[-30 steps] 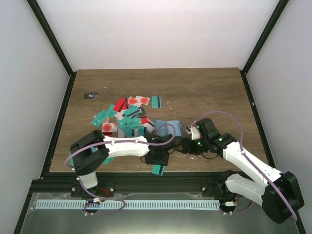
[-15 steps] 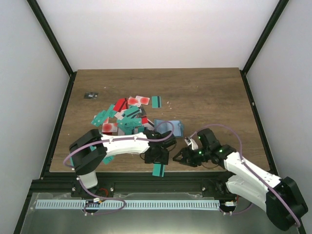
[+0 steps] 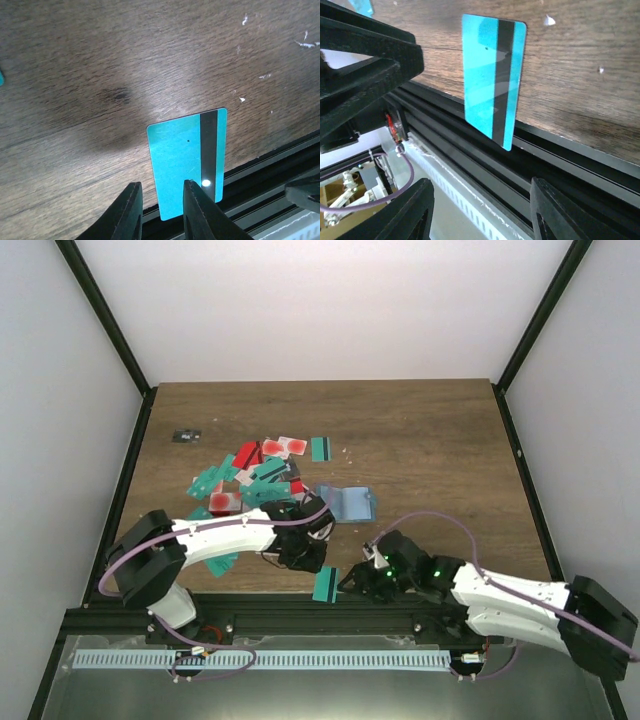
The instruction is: Put the credit cards into the card holder
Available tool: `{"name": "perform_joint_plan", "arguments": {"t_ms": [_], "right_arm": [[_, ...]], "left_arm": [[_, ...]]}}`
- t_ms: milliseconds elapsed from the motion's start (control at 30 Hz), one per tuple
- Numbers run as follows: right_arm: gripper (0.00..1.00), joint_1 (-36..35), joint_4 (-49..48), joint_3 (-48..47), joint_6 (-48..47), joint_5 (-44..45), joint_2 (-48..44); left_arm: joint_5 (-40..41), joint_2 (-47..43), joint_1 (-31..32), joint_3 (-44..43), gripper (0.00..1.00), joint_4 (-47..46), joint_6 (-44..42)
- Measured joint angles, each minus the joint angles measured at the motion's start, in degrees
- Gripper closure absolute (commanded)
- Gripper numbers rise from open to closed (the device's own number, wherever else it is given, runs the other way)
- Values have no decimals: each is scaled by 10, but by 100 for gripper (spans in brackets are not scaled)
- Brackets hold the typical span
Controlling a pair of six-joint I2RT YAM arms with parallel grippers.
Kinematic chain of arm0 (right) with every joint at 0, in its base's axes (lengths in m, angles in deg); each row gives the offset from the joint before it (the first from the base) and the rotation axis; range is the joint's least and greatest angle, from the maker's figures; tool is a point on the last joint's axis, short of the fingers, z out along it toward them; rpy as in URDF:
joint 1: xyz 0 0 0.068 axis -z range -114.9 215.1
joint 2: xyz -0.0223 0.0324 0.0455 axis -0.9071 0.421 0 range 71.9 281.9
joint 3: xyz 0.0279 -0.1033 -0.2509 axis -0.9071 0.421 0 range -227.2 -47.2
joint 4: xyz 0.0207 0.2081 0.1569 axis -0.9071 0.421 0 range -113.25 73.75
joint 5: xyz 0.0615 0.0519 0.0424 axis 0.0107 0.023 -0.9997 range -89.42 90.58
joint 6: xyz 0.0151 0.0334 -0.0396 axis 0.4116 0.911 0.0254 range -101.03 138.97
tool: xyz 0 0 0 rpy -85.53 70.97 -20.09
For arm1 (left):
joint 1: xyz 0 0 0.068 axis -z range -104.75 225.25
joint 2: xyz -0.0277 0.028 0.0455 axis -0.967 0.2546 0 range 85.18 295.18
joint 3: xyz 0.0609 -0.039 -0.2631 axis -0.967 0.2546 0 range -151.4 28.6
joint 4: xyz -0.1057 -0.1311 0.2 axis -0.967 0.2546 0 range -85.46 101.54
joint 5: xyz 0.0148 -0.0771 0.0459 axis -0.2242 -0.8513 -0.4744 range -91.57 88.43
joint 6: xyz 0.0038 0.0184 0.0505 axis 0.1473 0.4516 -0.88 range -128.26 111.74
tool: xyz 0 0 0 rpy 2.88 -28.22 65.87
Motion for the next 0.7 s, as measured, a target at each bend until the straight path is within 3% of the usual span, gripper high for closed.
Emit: {"name": "perform_joint_plan", "arguments": {"t_ms": [400, 700], "right_arm": [[45, -106, -85, 0, 101, 100, 135], [46, -124, -141, -13, 127, 123, 198]], "left_arm": [[-39, 21, -15, 8, 80, -40, -72], [-52, 21, -19, 53, 83, -58, -89]]}}
